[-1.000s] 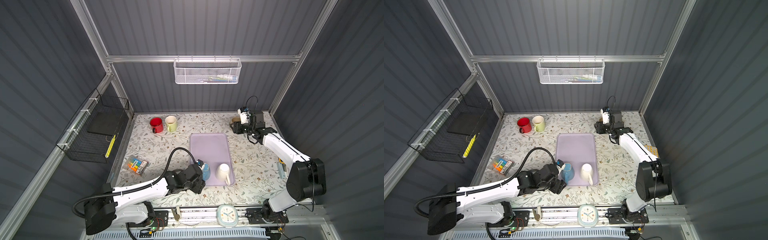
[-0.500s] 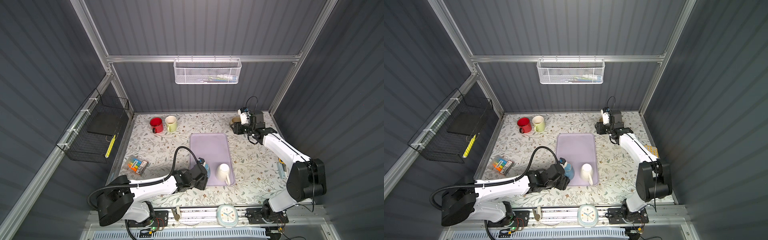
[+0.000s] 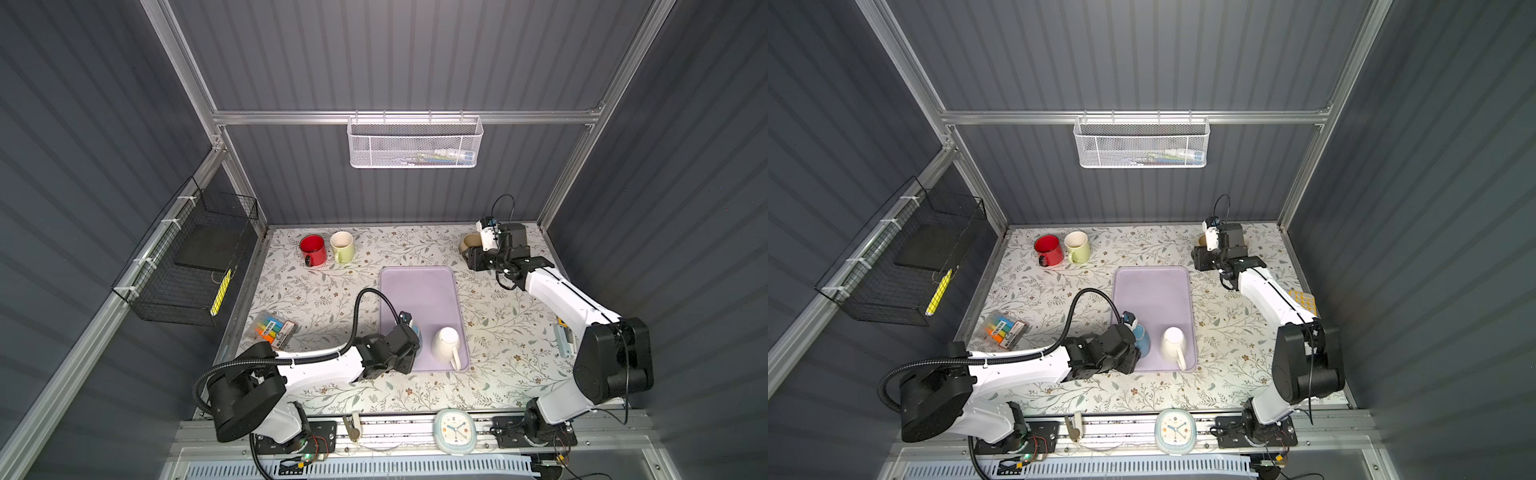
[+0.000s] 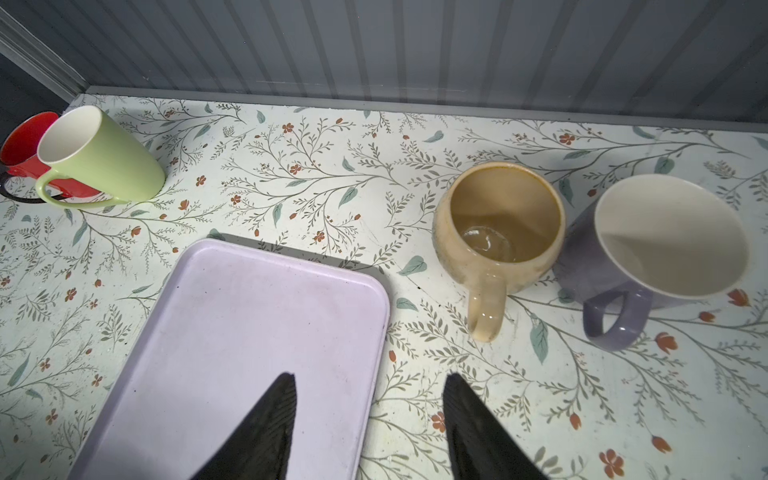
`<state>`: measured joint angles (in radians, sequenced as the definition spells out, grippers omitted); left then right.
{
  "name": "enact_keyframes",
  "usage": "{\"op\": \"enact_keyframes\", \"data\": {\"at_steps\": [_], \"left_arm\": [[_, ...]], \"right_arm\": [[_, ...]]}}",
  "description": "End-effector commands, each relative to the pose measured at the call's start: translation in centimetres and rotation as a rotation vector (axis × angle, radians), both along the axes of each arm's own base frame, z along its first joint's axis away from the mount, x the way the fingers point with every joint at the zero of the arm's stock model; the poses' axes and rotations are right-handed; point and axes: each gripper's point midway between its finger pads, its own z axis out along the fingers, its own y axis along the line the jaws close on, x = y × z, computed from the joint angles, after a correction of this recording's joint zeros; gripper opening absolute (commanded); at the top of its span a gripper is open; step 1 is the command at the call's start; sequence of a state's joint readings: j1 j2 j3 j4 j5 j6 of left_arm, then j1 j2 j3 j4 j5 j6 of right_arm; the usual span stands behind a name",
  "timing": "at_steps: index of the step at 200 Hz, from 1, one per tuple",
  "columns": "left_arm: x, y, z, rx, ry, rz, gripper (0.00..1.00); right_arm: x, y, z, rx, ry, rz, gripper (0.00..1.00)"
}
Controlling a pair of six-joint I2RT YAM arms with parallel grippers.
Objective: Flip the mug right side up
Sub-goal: 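Lower the left gripper over the upside-down blue mug on the tray, then close the left gripper on the blue mug's base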
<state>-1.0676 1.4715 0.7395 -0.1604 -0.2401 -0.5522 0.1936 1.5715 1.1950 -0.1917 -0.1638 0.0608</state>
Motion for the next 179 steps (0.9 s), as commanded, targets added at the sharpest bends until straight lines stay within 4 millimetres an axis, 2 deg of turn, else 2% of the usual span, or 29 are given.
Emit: {"op": "enact_keyframes", "data": {"at_steps": [1,46,72,105,140,179], "left_arm": [[1.9,-0.6,1.1,-0.025,-0.048,-0.005,0.57],[3.8,-1.2,1.3,-0.030,-0.071,-0.028,0.47],[4.9,-1.6,1.5,-0.040,-0.093,-0.038,0.46],[4.1,-1.5,0.3,-0.038,-0.046,-0.062,0.50],[3.3,-0.9,0.4,-0.046,-0.032,-0.075,0.57],[3.0,-1.0,-0.5,-0.042,-0.021,-0.085,0.59]], "right_arm": [[-0.6,-0.6,0.4,-0.030,-0.010,-0.008,0.59],[-0.8,-0.9,0.3,-0.042,-0.008,-0.017,0.59],[-0.9,-0.9,0.3,-0.046,-0.006,-0.018,0.59],[-1.0,-1.2,0.4,-0.061,-0.008,-0.021,0.59],[-1.1,-1.2,0.2,-0.055,-0.003,-0.021,0.59],[-1.1,-1.0,0.3,-0.041,-0.003,-0.017,0.59]]}}
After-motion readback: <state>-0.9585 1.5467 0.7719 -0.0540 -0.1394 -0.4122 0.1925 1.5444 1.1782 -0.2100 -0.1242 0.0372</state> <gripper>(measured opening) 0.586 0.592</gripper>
